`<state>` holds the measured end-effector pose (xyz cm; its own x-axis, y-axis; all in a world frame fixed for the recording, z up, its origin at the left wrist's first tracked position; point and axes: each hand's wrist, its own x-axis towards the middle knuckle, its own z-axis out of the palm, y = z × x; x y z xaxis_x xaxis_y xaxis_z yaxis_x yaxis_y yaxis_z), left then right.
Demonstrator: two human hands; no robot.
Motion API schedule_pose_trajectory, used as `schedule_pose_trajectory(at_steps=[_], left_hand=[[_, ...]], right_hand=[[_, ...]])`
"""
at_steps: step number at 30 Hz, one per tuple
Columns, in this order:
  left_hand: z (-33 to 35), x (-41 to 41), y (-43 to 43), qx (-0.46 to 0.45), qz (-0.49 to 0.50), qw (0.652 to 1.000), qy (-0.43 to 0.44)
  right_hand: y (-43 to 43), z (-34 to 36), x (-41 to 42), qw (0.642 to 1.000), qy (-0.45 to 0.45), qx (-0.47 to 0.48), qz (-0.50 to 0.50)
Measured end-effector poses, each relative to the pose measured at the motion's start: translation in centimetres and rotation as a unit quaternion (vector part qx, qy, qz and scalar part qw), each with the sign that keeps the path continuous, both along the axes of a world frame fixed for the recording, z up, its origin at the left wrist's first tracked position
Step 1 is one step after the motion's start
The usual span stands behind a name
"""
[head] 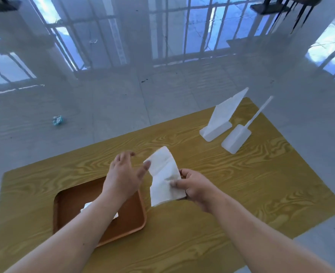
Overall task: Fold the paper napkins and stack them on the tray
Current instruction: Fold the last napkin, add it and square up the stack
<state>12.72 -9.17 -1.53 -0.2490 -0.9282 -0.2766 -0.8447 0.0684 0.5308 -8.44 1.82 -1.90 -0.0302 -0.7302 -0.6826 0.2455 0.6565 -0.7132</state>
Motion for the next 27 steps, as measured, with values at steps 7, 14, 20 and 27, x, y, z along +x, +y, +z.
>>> schedule_pose_trajectory(at_steps=[7, 14, 20, 27], left_hand=[[0.3, 5.5, 2.0, 0.429, 0.139, 0.879, 0.156], [0.5, 7.5, 3.1, 0.348, 0.167, 0.845, 0.370], [0.4, 8.6, 2.3, 0.283, 0.175, 0.868, 0.368], [-0.1, 9.1, 1.7, 0.242, 0.115, 0.920, 0.286]], right_hand=[[-1.9, 0.7, 5.8, 0.994, -0.105, 0.004, -0.006], [-3.0, 0.3, 8.8, 0.999, 0.022, -0.026, 0.021], [-3.7, 0.2, 9.6, 0.990, 0.103, -0.085, 0.037], [-4.4, 1.3, 9.2, 0.958, 0.219, -0.134, 0.125]])
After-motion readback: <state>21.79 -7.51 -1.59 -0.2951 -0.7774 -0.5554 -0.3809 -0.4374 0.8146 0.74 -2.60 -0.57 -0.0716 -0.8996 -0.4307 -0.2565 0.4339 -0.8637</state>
